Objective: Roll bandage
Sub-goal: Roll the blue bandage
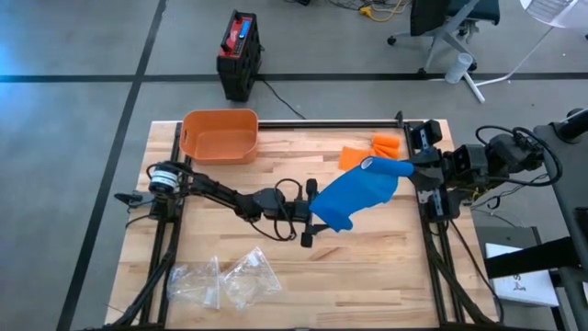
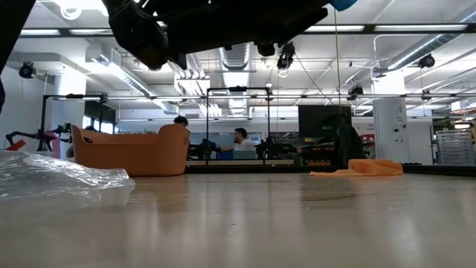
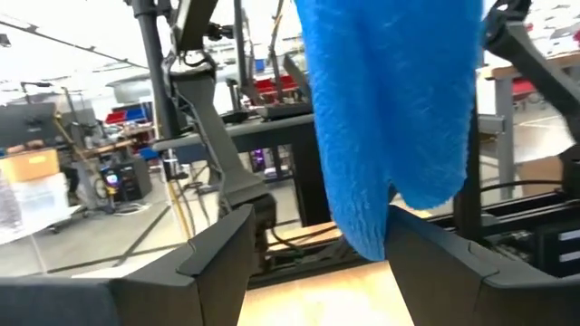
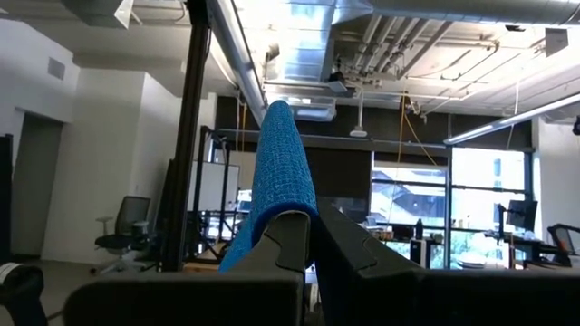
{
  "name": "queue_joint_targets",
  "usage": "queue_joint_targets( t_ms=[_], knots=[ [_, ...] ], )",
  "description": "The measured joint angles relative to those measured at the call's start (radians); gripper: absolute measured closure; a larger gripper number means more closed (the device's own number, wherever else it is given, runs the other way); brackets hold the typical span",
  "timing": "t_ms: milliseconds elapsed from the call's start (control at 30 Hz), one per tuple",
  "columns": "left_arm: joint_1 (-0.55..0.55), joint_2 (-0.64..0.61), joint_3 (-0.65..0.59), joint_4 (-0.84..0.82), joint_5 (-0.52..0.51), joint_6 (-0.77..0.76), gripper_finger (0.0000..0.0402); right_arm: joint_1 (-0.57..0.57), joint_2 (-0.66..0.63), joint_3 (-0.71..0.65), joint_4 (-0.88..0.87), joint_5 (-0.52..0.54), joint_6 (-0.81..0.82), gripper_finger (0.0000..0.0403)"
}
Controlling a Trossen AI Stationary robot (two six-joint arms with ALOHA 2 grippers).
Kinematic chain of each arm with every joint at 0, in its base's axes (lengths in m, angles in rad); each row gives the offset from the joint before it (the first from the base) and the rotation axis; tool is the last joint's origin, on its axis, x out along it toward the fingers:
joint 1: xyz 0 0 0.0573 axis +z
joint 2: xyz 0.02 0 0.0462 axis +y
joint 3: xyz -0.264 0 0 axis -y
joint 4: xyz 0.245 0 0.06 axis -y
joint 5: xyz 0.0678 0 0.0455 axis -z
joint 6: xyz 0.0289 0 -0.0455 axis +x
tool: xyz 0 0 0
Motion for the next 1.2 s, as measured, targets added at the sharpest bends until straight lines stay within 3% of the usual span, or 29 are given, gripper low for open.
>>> queue_joint_targets(
  t_ms=[100,400,533,733,1067,1200],
  knots=[
    [0.007,0.000,0.000,-0.004,-0.001,-0.013,0.0191,0.000,0.001,0.000,-0.001,0.000,-0.001,0.0400],
    [0.011,-0.001,0.000,0.025,0.039,-0.035,0.0326,0.000,0.001,0.000,0.000,0.000,-0.003,0.0400],
    [0.010,-0.001,0.000,0.025,0.040,-0.042,0.0350,0.000,0.001,0.000,0.000,0.000,-0.003,0.0400],
    [0.011,-0.016,0.000,0.024,0.029,-0.042,0.0325,0.000,0.002,0.000,-0.001,0.000,-0.002,0.0400],
    [0.011,-0.062,0.000,-0.014,0.003,-0.042,0.0219,0.000,0.002,-0.001,-0.026,0.000,0.001,0.0400],
    [0.011,-0.064,0.000,-0.014,0.003,-0.057,0.0211,0.000,0.002,-0.001,-0.026,-0.004,0.010,0.0400]
  ],
)
